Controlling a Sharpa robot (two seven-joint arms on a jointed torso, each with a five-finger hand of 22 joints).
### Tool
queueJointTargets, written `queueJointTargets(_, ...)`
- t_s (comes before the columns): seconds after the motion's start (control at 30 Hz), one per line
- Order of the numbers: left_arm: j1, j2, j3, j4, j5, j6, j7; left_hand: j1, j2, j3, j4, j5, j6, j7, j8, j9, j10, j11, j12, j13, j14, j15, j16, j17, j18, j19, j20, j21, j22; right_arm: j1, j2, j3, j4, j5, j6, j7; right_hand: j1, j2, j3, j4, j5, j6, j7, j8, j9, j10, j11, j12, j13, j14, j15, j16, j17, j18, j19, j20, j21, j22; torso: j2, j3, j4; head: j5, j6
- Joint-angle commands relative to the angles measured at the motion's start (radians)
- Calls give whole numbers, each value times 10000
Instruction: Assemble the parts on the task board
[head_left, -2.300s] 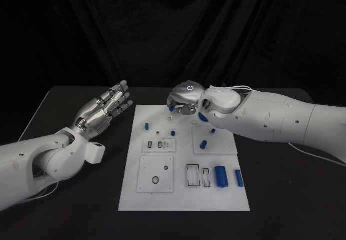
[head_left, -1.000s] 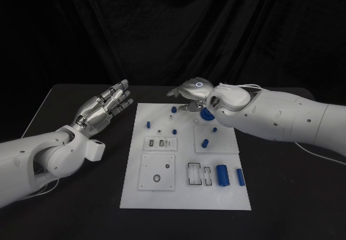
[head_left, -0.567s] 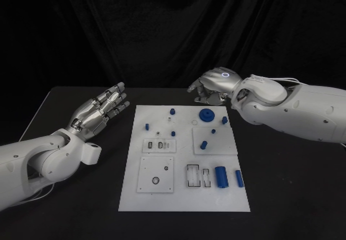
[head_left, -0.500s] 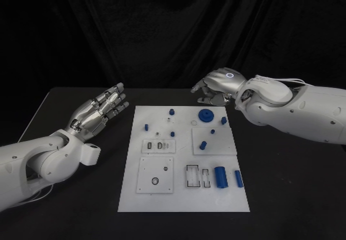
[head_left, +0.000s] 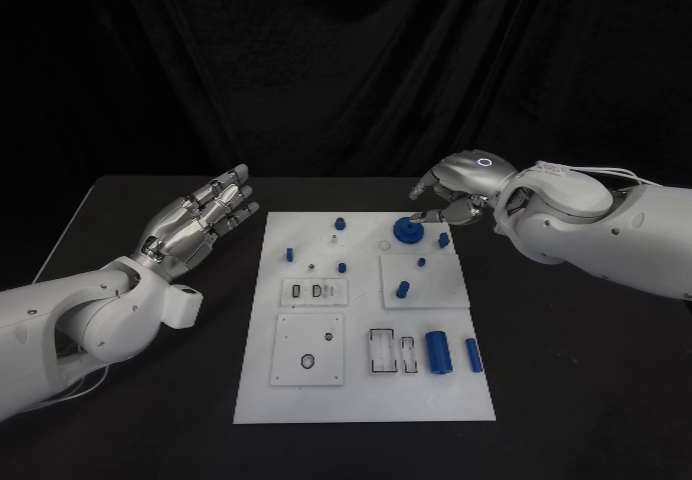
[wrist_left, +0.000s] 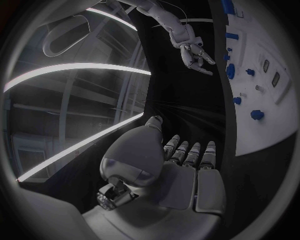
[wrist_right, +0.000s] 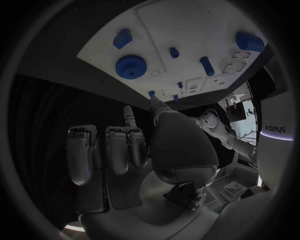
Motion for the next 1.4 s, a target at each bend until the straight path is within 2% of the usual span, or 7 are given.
queueJointTargets(0.03, 10, -9, 6, -8, -81, 173, 1243, 101, 11, 1, -89, 64, 7, 62, 50, 12, 41, 13, -25, 5, 15, 78, -36, -16, 73, -7, 91, 12, 16, -96, 12, 7, -1, 125, 537, -646, -31, -26, -48, -18, 159, -27, -41, -23, 16, 1086, -78, 25, 2627, 1054, -39, 24, 2628, -149, 1091, -58, 26, 2628, 8, 4, 1, 22, -18)
queueJointTargets(0.13, 9, -16, 6, -16, -81, 183, 1243, 103, 12, 11, -100, 80, 4, 61, 49, 12, 43, 18, -24, 6, 15, 86, -36, -16, 69, -7, 96, 12, 16, -159, 59, 7, -58, 129, 652, -736, 34, -21, -31, -84, 339, -157, -59, -51, 7, 1086, -92, 25, 2627, 1054, -51, 24, 2628, -149, 1091, -69, 26, 2628, 4, 4, -2, 33, -26)
queueJointTargets(0.2, 9, -19, 6, -22, -81, 192, 1239, 103, 12, 11, -100, 80, 4, 61, 49, 12, 43, 18, -24, 6, 15, 86, -36, -16, 69, -7, 96, 12, 16, -198, 107, 7, -128, 131, 679, -752, 411, 24, 149, -424, 1032, -296, -82, -41, 8, 1086, -115, 25, 2627, 1054, -74, 24, 2628, -149, 1091, -91, 26, 2628, 2, 1, -13, 49, -36)
queueJointTargets(0.7, 7, -50, 6, -48, -81, 216, 1257, 99, 18, 41, -124, 125, -3, 25, 46, 10, 43, 25, -24, 6, 16, 112, -35, -16, 57, -6, 111, 12, 17, -416, 474, 7, -518, 133, 960, -986, 1104, 123, 572, -1185, 1372, -960, -64, -58, -87, 1086, -110, 25, 2627, 1054, -75, 24, 2628, -132, 1049, -91, -20, 2597, 12, -9, -20, 72, -67)
queueJointTargets(0.8, 6, -43, 6, -41, -81, 230, 1250, 99, 18, 41, -124, 125, -3, 25, 46, 10, 43, 25, -24, 6, 16, 112, -35, -16, 57, -6, 111, 12, 17, -445, 546, 7, -620, 133, 967, -998, 1104, 119, 576, -1200, 1359, -967, -54, -51, -87, 1086, -107, 25, 2627, 1054, -75, 24, 2628, -128, 1041, -91, -29, 2591, 7, -6, -19, 79, -76)
queueJointTargets(1.07, 6, -17, 6, -53, -81, 266, 1233, 100, 20, 54, -135, 142, -1, 24, 46, 10, 46, 23, -23, 6, 17, 118, -34, -15, 54, -4, 114, 14, 18, -494, 713, 8, -837, 132, 932, -984, 864, 97, 471, -1137, 852, -991, 0, -26, -73, 1086, -62, 25, 2627, 1054, -43, 24, 2628, -122, 1025, -64, -47, 2580, 4, -5, -8, 74, -81)
queueJointTargets(1.4, 4, 1, 6, -7, -79, 335, 1214, 100, 21, 56, -137, 144, -9, 25, 45, 9, 40, 24, -25, 5, 15, 120, -36, -16, 53, -7, 115, 11, 15, -580, 938, 8, -1036, 46, 787, -937, 674, 111, 348, -1038, 437, -837, 69, 36, -14, 1086, -10, 25, 2627, 1054, -6, 24, 2628, -107, 990, -34, -90, 2553, -1, 0, -4, 34, -20)
